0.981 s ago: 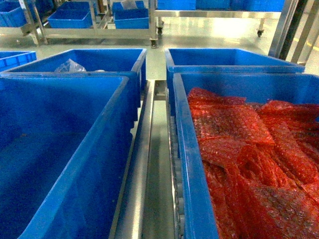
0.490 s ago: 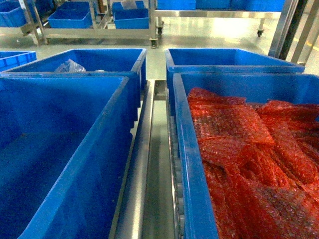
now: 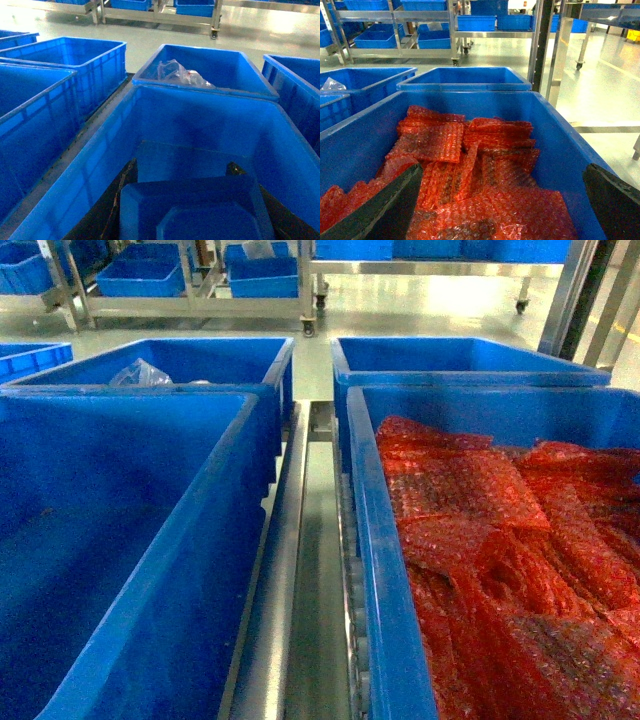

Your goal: Pick blue part to blue bin on bottom shelf

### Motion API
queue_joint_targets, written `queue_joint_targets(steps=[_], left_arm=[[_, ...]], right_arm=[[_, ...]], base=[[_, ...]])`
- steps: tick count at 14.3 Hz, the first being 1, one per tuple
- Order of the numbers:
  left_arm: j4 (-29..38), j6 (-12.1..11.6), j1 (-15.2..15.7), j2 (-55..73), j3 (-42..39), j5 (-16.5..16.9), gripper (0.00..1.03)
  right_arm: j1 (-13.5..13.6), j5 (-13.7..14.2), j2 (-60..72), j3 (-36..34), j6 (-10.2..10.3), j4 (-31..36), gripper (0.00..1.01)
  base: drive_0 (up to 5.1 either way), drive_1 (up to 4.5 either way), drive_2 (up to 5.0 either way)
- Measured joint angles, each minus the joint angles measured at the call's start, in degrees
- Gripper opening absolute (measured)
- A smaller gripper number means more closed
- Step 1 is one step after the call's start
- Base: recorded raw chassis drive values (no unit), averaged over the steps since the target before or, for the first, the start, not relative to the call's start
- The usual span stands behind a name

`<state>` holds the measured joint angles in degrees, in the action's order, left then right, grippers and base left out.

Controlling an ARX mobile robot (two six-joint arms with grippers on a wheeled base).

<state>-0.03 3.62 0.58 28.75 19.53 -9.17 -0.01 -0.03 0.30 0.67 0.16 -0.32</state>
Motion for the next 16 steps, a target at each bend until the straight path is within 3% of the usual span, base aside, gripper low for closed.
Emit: queue_joint_targets(steps=[7,9,10,12,15,16], left_arm=[[0.00,0.00,0.00,0.00,0.00,0.00,0.44],[9.18,-2.62,-4.76,1.92,-1.46,-8.79,0.44],[14.27,-2.99,-7.69,6.19,-1.38,-10.84,0.44],[24.55,-2.73,-9.77,19.43,-0.09,-9.57,0.44],[25.51,-2.08,-9.99,25.42,1.36,-9.46,0.78],[28.52,-2.40,-9.44,25.16,0.90,-7.82,0.85]], right_arm=[[0.00,0.00,0.00,0.00,-0.02,0.00,0.98],[0.00,0.00,0.00,0.00,-0.02,0.00,0.98],[0.00,0.02,0.00,0.00,0.00,0.00,0.98],[0.00,0.00,0.00,0.00,0.00,0.00,0.98],[0.00,0.00,0.00,0.00,0.00,0.04,0.98],[0.00,0.02,0.00,0.00,-0.02,0.00,0.98]], base=[[0.0,0.00,0.0],[0.0,0.00,0.0],[0.0,0.00,0.0],[0.0,0.00,0.0],[0.0,0.00,0.0],[0.0,0.00,0.0]])
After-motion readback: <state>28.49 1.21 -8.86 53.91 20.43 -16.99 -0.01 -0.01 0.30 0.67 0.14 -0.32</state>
